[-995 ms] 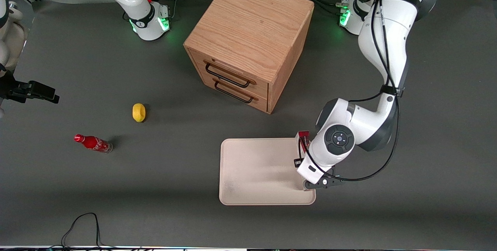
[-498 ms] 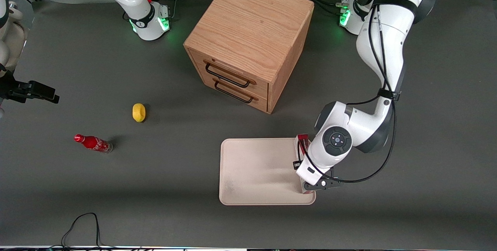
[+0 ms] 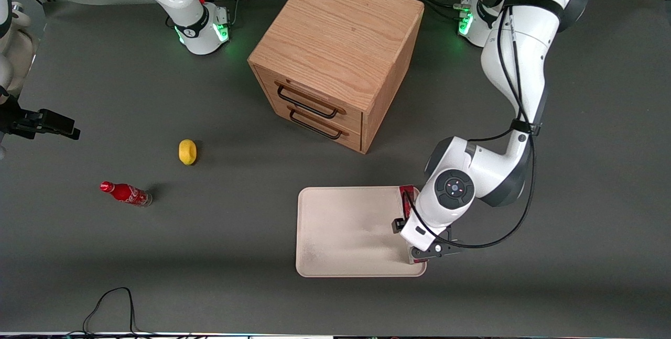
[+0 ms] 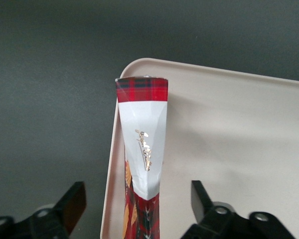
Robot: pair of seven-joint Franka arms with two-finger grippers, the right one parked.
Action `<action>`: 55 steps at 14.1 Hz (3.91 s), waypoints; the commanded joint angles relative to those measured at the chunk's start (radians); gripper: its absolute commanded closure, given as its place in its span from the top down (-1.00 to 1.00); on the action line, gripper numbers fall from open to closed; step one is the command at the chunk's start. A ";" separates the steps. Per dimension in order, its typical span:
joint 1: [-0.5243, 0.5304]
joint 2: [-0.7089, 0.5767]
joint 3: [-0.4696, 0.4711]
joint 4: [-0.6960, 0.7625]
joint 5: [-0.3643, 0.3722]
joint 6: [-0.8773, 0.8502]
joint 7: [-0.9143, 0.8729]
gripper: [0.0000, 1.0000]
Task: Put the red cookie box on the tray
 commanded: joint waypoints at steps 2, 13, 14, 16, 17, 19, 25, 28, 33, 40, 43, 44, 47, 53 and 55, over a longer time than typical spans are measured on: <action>-0.013 -0.100 0.007 0.000 0.010 -0.120 -0.053 1.00; 0.029 -0.487 0.003 -0.025 -0.037 -0.527 0.010 1.00; 0.050 -0.508 0.001 -0.048 -0.039 -0.536 0.048 1.00; 0.110 -0.577 0.001 -0.138 -0.056 -0.538 0.106 1.00; 0.148 -0.623 0.003 -0.193 -0.068 -0.533 0.157 1.00; 0.216 -0.697 0.004 -0.288 -0.073 -0.523 0.229 1.00; 0.360 -0.807 0.009 -0.434 -0.099 -0.466 0.416 1.00; 0.411 -0.853 0.009 -0.506 -0.103 -0.431 0.502 1.00; 0.290 -0.938 0.156 -0.606 -0.111 -0.366 0.548 1.00; 0.288 -0.915 0.153 -0.542 -0.129 -0.421 0.547 1.00; 0.305 -0.898 0.119 -0.514 -0.131 -0.452 0.550 1.00; 0.306 -0.893 0.118 -0.516 -0.132 -0.452 0.552 1.00; 0.305 -0.898 0.122 -0.526 -0.132 -0.450 0.558 1.00; 0.305 -0.909 0.127 -0.548 -0.132 -0.453 0.593 1.00; 0.306 -0.909 0.127 -0.552 -0.132 -0.452 0.593 1.00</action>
